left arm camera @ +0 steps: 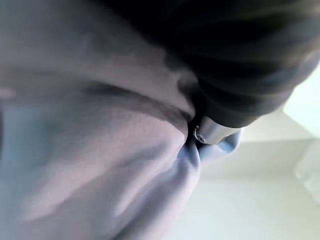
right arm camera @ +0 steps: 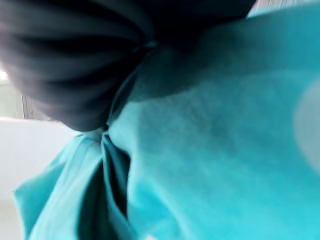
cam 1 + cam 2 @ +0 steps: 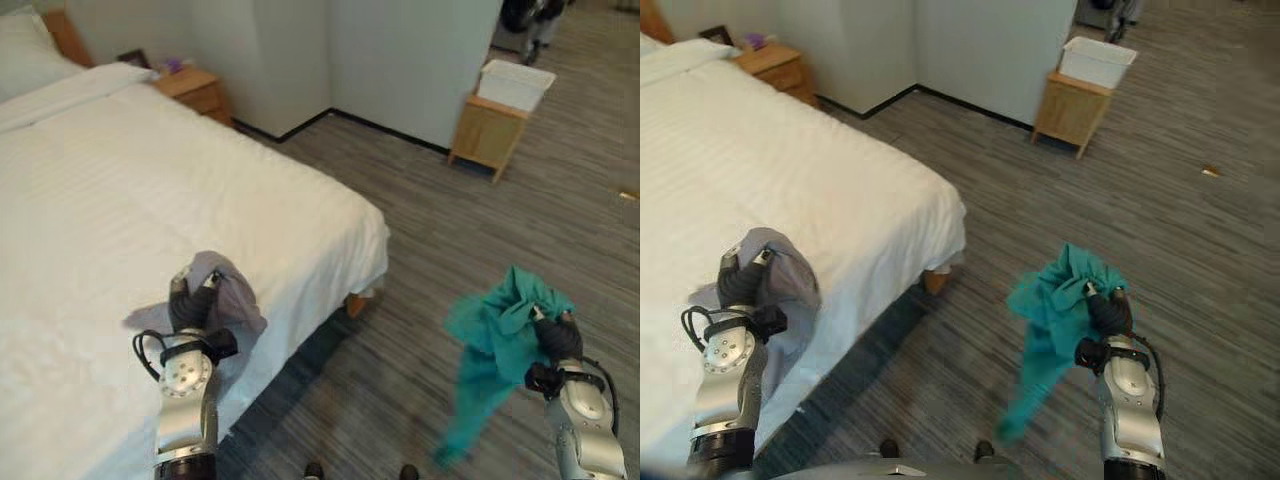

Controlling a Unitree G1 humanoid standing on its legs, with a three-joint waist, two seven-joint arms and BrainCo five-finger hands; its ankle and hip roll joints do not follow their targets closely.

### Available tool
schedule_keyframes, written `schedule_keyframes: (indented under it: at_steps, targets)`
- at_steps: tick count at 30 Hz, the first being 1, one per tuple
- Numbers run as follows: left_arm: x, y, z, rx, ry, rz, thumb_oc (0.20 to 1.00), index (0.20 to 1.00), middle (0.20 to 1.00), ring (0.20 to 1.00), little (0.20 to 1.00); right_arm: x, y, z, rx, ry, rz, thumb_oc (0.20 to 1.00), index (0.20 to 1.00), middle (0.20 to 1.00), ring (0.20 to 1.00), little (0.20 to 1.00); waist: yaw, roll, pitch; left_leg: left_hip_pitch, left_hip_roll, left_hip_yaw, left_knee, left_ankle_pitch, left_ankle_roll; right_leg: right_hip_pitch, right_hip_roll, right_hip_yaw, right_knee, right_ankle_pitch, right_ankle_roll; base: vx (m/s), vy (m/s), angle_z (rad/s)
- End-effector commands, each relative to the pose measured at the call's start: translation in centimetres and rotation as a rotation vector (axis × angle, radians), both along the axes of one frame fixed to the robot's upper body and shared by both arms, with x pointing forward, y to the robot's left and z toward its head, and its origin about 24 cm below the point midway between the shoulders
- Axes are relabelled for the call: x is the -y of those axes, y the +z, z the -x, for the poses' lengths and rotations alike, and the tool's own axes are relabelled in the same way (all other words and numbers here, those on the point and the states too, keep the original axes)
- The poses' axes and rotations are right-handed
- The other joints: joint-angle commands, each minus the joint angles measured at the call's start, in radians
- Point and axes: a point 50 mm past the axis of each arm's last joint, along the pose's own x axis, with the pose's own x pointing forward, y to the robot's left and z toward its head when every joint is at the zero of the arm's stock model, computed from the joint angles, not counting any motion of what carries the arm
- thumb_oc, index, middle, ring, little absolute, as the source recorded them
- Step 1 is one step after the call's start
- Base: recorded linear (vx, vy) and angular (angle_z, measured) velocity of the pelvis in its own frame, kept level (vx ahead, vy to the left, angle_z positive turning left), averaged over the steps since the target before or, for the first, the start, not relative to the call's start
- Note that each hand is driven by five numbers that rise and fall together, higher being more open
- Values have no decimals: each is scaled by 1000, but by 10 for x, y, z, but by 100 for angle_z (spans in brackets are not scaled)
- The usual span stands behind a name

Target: Pick up bed clothes into laundry basket.

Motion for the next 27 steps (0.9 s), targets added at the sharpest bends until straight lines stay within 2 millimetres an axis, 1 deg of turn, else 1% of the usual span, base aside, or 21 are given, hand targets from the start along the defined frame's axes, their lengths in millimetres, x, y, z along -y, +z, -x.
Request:
schedule_keyframes:
  at_steps: [1,2,3,4,5,6,7,8,11,12,13,14,15,16,17,18,21,24,27]
  targets:
    - [14,31,-19,176,-62,16,200,200,200,200,200,10,40,-3,200,-35,106,200,200,200,200,200,-11,12,-42,-20,-10,-94,18,55,-8,-24,27,14,8,84,-79,-19,-318,10]
    - [51,29,-36,170,-216,77,200,200,200,200,200,10,36,-1,179,-26,104,200,200,200,200,200,-41,3,-12,-39,19,-111,130,54,-8,-17,31,2,8,79,-88,-22,-264,16]
    - [51,29,-36,170,-216,77,200,200,200,200,200,10,36,-2,179,-26,104,200,200,200,200,200,-42,3,-11,-39,19,-112,133,52,-8,-15,32,1,8,78,-89,-35,-331,27]
    - [65,32,-43,178,-268,91,200,200,200,200,200,7,35,-5,175,-10,103,200,200,200,200,200,-38,1,4,-63,7,-145,166,53,-10,-12,31,14,8,76,-94,-32,-138,16]
    - [74,39,-48,208,-300,113,200,200,200,200,200,2,35,-12,181,4,102,200,200,200,200,200,-23,-1,19,-102,-34,-203,180,48,-9,-10,37,41,8,70,-102,-44,-211,-22]
    - [82,41,-50,214,-336,129,200,200,200,200,200,-4,35,-17,191,24,80,200,200,200,200,200,-5,-5,28,-129,-57,-225,155,31,0,-11,45,68,8,64,-106,-42,-250,-94]
    - [90,41,-48,211,-395,120,200,200,200,200,200,-8,31,-18,189,45,53,200,200,200,200,200,12,-4,29,-148,-60,-218,85,26,16,-31,67,99,8,63,-105,-17,-197,-111]
    - [91,42,-46,210,-410,102,200,200,200,200,200,-9,28,-17,178,46,48,200,200,200,200,200,20,0,26,-157,-68,-223,56,37,19,-36,77,111,8,61,-106,-3,-123,-97]
    - [87,42,-44,208,-406,84,200,200,200,200,200,-10,26,-17,170,52,42,200,200,200,200,200,29,2,24,-155,-80,-240,46,37,24,-42,85,123,8,57,-107,10,-22,-82]
    - [73,39,-38,194,-364,59,200,200,200,200,200,-16,21,-20,150,87,35,200,200,200,200,200,49,12,25,-137,-84,-252,31,36,31,-54,97,121,8,51,-101,-20,-1,-68]
    - [68,33,-35,175,-347,64,200,200,200,200,200,-17,18,-17,143,86,22,200,200,200,200,200,50,16,17,-127,-76,-242,11,38,29,-60,103,117,8,51,-100,-18,28,-73]
    - [64,28,-32,160,-328,73,200,200,200,200,200,-15,14,-14,127,76,14,200,200,200,200,200,45,20,2,-119,-75,-238,2,29,32,-66,107,113,8,47,-101,-6,65,-60]
    - [59,27,-30,155,-313,62,200,200,200,200,200,-14,12,-12,121,68,11,200,200,200,200,200,37,23,-11,-117,-80,-246,2,30,33,-70,107,106,8,47,-101,20,105,-33]
    - [51,25,-25,147,-289,43,200,200,200,200,200,-16,11,-10,125,64,-13,200,200,200,200,200,32,22,-22,-111,-87,-248,2,29,32,-74,103,101,8,52,-98,18,75,2]
    - [51,25,-25,146,-289,43,200,200,200,200,200,-16,11,-10,125,64,-13,200,200,200,200,200,32,22,-22,-111,-87,-249,2,29,32,-74,102,101,8,52,-98,26,76,11]
    - [46,22,-22,136,-271,33,200,200,200,200,200,-17,10,-10,122,70,-21,200,200,200,200,200,30,21,-23,-104,-92,-246,2,29,31,-74,100,100,8,55,-96,19,52,8]
    - [27,18,-15,113,-197,11,200,200,200,200,200,-23,10,-14,126,112,-26,200,200,200,200,200,41,15,-20,-88,-95,-237,2,32,28,-60,95,100,8,60,-95,15,54,5]
    - [19,8,-9,88,-145,57,200,200,200,200,200,-26,8,-18,121,126,-28,200,200,200,200,200,56,13,-19,-79,-98,-240,2,24,30,-51,93,105,8,61,-97,6,53,0]
    - [18,4,-5,68,-143,46,200,200,200,200,200,-27,7,-19,116,125,-29,200,200,200,200,200,63,14,-20,-77,-102,-246,2,25,28,-54,90,110,8,65,-97,20,70,-1]
